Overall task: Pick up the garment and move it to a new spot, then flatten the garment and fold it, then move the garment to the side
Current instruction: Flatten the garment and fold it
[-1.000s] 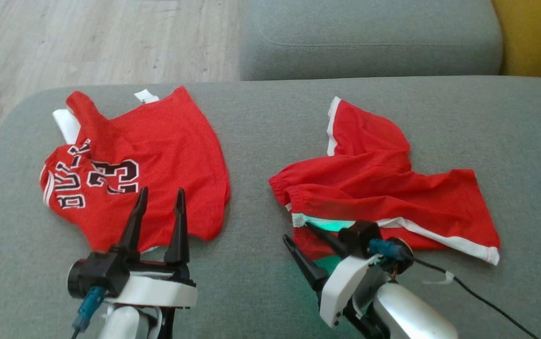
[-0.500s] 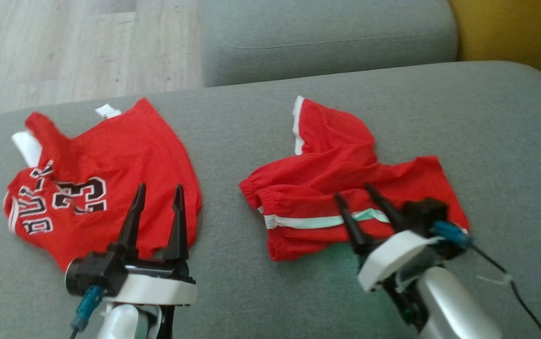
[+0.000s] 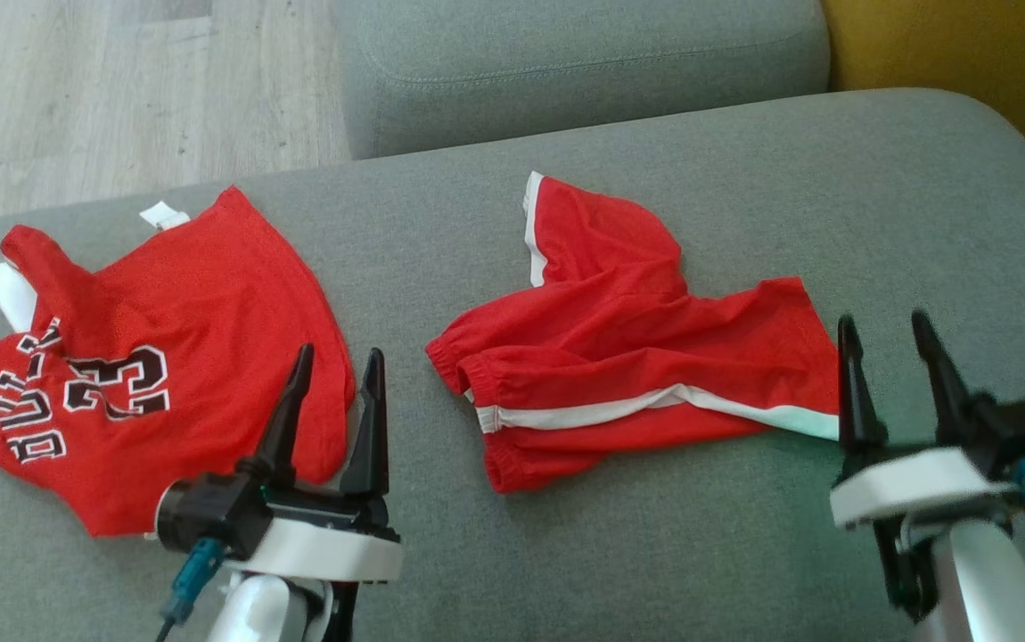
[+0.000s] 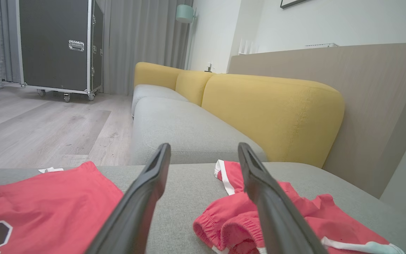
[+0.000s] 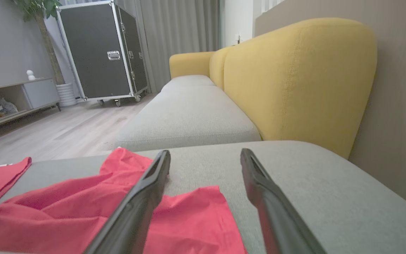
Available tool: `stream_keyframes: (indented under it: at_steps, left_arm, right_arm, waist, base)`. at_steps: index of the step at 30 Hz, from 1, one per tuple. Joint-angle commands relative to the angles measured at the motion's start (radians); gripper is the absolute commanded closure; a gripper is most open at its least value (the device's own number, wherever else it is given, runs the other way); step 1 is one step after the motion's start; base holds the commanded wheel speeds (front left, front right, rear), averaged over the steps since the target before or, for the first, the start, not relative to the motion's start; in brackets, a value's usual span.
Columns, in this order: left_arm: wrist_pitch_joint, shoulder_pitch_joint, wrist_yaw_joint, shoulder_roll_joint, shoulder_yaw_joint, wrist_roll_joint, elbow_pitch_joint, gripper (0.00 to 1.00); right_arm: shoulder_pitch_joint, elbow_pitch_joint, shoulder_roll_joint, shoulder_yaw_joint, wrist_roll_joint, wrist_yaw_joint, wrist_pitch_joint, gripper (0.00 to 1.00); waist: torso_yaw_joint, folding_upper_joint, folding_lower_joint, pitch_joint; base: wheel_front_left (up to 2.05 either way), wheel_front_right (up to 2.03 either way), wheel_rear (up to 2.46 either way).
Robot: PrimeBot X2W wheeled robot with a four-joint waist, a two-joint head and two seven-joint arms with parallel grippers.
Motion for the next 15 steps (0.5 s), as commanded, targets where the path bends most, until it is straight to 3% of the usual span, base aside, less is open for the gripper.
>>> stream_keyframes:
  at_steps: [1, 8, 15]
  left_arm:
    - [-0.009, -0.041, 0.008, 0.002, 0.025, -0.004, -0.033, 0.00]
    - [-0.009, -0.061, 0.002, 0.002, -0.009, -0.021, -0.008, 0.00]
    - [0.039, -0.092, -0.049, 0.002, -0.178, -0.127, 0.141, 0.00]
  right_arm:
    - [-0.017, -0.033, 0.007, 0.022, -0.008, 0.004, -0.012, 0.00]
    - [-0.015, -0.058, 0.016, 0.018, -0.011, 0.004, -0.013, 0.00]
    - [-0.008, -0.037, 0.016, 0.017, -0.001, 0.004, -0.014, 0.00]
  waist:
    - [0.001, 0.0000, 0.0000, 0.003]
    - [0.007, 0.0000, 0.0000, 0.017]
    - [0.008, 0.0000, 0.0000, 0.018]
  base:
    - [0.00, 0.00, 0.00]
    - [0.00, 0.00, 0.00]
    - [0.00, 0.00, 0.00]
